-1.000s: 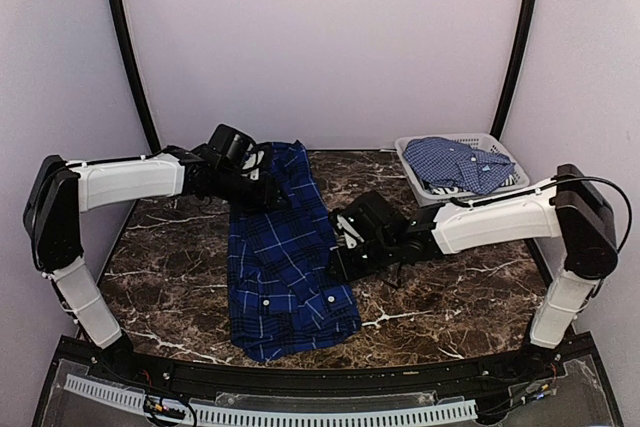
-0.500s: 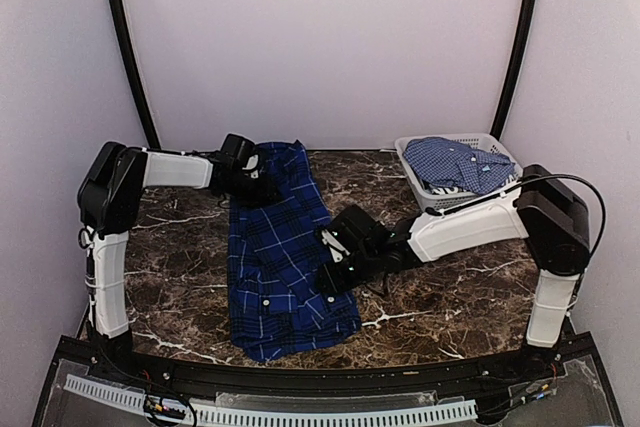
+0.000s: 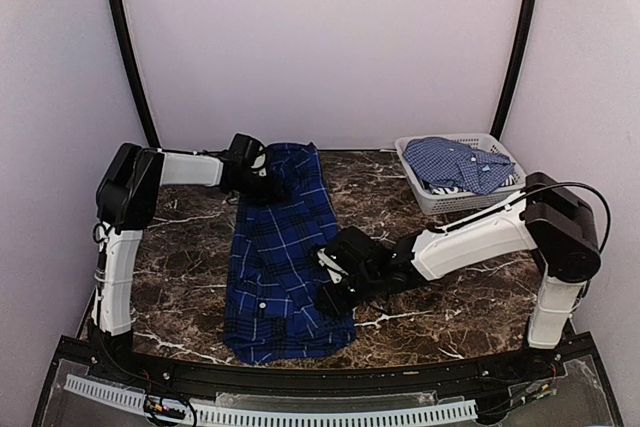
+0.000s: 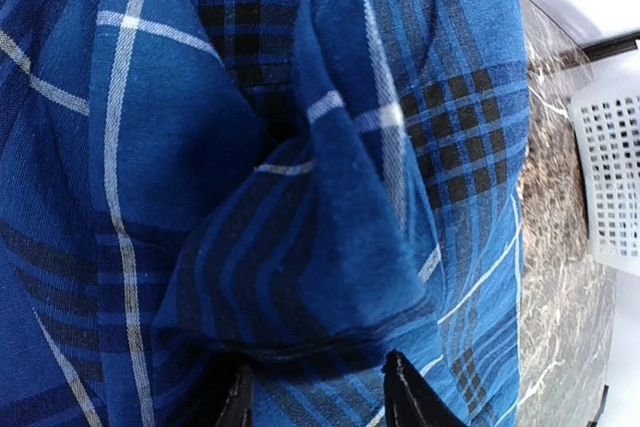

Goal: Fold and stack the long sleeve shirts
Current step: Move the rectangle-folded shirt to the center of the board.

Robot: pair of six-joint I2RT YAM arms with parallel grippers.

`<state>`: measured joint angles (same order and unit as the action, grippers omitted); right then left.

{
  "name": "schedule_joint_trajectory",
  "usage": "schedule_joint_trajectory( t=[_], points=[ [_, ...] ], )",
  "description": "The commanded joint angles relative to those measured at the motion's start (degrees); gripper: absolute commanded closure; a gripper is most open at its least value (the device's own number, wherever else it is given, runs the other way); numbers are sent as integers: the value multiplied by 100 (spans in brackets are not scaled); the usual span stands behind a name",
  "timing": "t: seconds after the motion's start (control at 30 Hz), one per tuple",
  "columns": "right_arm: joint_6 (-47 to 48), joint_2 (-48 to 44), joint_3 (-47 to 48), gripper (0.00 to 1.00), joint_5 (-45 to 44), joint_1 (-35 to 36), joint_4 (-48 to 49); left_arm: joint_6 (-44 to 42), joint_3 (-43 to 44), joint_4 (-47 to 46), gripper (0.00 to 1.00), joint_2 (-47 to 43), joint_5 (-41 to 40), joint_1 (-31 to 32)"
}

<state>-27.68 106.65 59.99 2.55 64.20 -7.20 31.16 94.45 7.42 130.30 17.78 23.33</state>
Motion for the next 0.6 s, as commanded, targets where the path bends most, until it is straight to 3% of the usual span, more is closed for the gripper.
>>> schedule_joint_trajectory(
  t=[0.0,0.23,0.33,0.57],
  points=[
    [-77,-190,-423,58,336,379,-731,-7,-213,542,56,-94,156,337],
    [-457,-816,-768,57,815,850,-824,541,-1732,153,56,-1038,214,948],
    [-510,-1120,-644,55,612,860,-1179,658,-2140,32,56,-1463,211,1130],
    [-144,-1504,302,53,310,-38,-1562,563,-2069,160,54,-2196,15,1192]
  ],
)
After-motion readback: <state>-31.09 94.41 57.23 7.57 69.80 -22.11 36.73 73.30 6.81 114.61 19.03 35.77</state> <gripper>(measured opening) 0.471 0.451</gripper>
